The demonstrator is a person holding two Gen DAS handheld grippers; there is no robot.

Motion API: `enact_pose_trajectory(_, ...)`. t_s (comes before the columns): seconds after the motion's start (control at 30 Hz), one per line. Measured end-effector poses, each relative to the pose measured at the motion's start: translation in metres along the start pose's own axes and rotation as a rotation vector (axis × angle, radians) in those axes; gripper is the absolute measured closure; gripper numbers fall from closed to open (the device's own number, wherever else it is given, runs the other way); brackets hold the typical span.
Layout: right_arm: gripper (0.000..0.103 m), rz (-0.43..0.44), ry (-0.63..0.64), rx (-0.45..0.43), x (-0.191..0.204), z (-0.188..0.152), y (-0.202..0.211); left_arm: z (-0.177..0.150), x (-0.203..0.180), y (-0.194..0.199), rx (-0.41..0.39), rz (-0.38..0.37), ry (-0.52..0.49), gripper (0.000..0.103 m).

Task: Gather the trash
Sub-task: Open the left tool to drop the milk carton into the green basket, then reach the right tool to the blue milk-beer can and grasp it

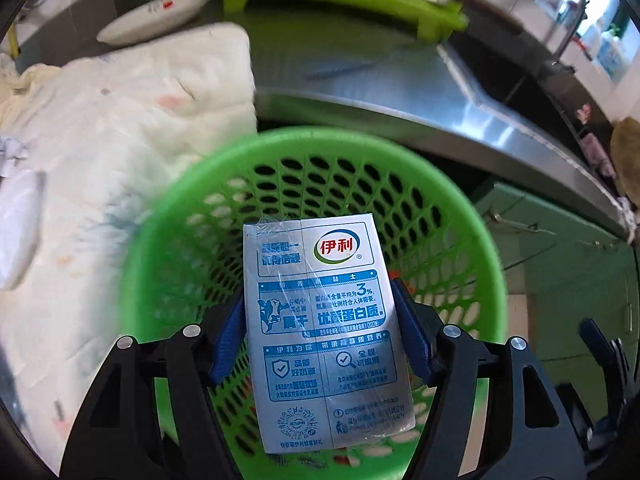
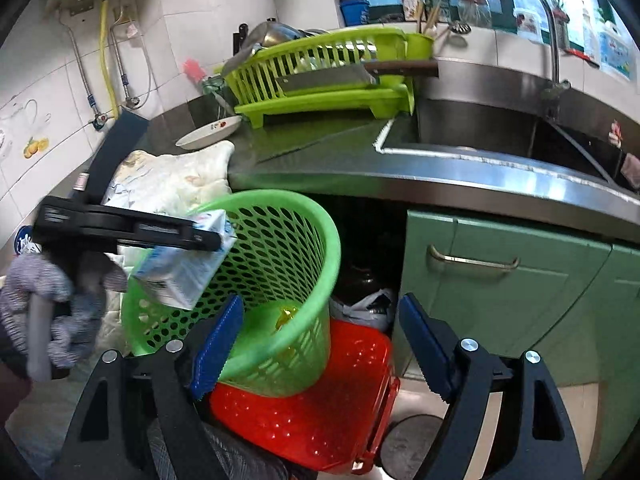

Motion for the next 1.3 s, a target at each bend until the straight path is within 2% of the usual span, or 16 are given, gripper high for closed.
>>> enact_pose_trajectory(0.23, 0.026, 0.010, -0.029, 0.023, -0.008, -0.012, -0.006, -0.002, -0.017, -0.037, 0.085, -0.008, -0.018, 0.034)
enact_pose_trajectory(0.3, 0.026, 0.013, -0.026, 0.027, -0.007, -0.013, -0.007, -0.003, -0.021, -0.042, 0.104, -0.034, -0.017, 0.024)
enact_pose_trajectory(0.33, 0.026, 0.012, -0.026, 0.026, -0.007, -0.014, -0.007, -0.003, -0.021, -0.043, 0.103, -0.036, -0.005, 0.021)
enact_pose_trajectory(0.4, 0.026, 0.013, -0.024, 0.029, -0.006, -0.015, -0.007, -0.002, -0.020, -0.042, 0.087, -0.060, 0.004, 0.021)
enact_pose_trajectory(0.53, 0.026, 0.015, -0.030, 0.028, -0.004, -0.017, -0.006, -0.004, -0.015, -0.033, 0.067, -0.057, 0.001, 0.021)
enact_pose_trajectory(0.7, 0.026, 0.026, -0.009, 0.017, 0.007, -0.012, 0.000, -0.001, 0.003, 0.000, -0.007, -0.046, 0.011, 0.021)
enact_pose_trajectory(0.93, 0.026, 0.075, 0.032, -0.012, 0.043, 0.000, 0.009, -0.012, 0.040, 0.071, -0.126, -0.019, 0.040, 0.021)
enact_pose_trajectory(1.3, 0.026, 0.229, 0.153, 0.014, 0.132, 0.013, 0.001, -0.052, 0.146, 0.156, -0.252, 0.069, 0.191, 0.021)
Point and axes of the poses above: each gripper's, at about its wrist camera, not at the fingertips, and y roughly against the way its jaws point, x to its left, z to its top, the point moved 8 cm from there along -y, roughly the way its jaws point, and after that the axes turned 12 degrees about z, right-handed, at the moved point
